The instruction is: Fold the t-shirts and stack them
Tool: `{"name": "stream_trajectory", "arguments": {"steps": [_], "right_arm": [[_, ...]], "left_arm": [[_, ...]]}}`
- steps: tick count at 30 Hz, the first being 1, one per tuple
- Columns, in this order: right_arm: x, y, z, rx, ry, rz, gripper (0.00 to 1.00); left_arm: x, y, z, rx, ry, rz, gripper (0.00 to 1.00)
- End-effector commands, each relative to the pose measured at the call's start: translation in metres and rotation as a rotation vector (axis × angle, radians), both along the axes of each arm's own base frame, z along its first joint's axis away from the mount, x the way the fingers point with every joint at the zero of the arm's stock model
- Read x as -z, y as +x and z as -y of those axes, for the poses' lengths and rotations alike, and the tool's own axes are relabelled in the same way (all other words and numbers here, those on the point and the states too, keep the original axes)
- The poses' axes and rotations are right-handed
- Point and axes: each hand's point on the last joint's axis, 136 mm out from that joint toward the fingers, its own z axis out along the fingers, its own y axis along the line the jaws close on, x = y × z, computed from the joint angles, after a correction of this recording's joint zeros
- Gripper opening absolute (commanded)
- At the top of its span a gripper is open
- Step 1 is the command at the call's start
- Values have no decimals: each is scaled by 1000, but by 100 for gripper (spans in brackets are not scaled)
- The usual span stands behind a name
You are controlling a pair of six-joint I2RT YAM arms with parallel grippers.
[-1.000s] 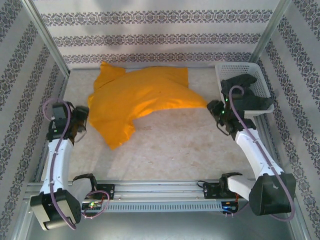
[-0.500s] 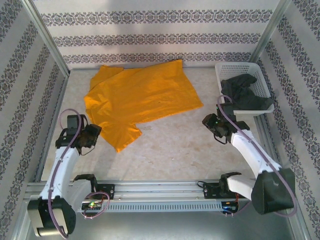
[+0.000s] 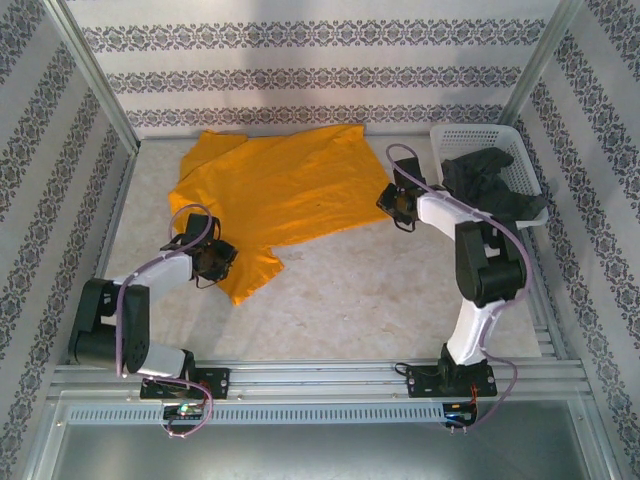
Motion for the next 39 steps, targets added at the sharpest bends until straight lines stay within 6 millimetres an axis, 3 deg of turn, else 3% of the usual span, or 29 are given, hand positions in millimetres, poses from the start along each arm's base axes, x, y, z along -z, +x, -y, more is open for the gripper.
{"name": "stream_trajectory", "arguments": {"steps": [1,5,9,15,20,27,34,39], "right_arm": [[14,15,-1,12,-43,-44,33],[38,11,-6,-12,-55,-201,34],[54,-12,-6,-14,-61,-327,38],[63,-63,1,12,-67,-478,39],[57,-113,17,107,-60,-517,39],[56,-183,31,193,-43,-541,40],[51,-204,39,219,-48,-526,41],[17,-201,46,208,-72,-378,46]], "left_arm": [[2,12,-4,-55,12,38,29],[16,-2,-10,-63,35,-19,29],[25,-21,-17,-86,35,-62,29],[29,-52,-33,-88,46,-121,29],[25,-76,-44,-82,45,-144,30],[21,-89,-43,-38,26,-144,30],[16,-95,-37,-11,7,-153,31],[-15,-106,-45,10,83,-133,40]]}}
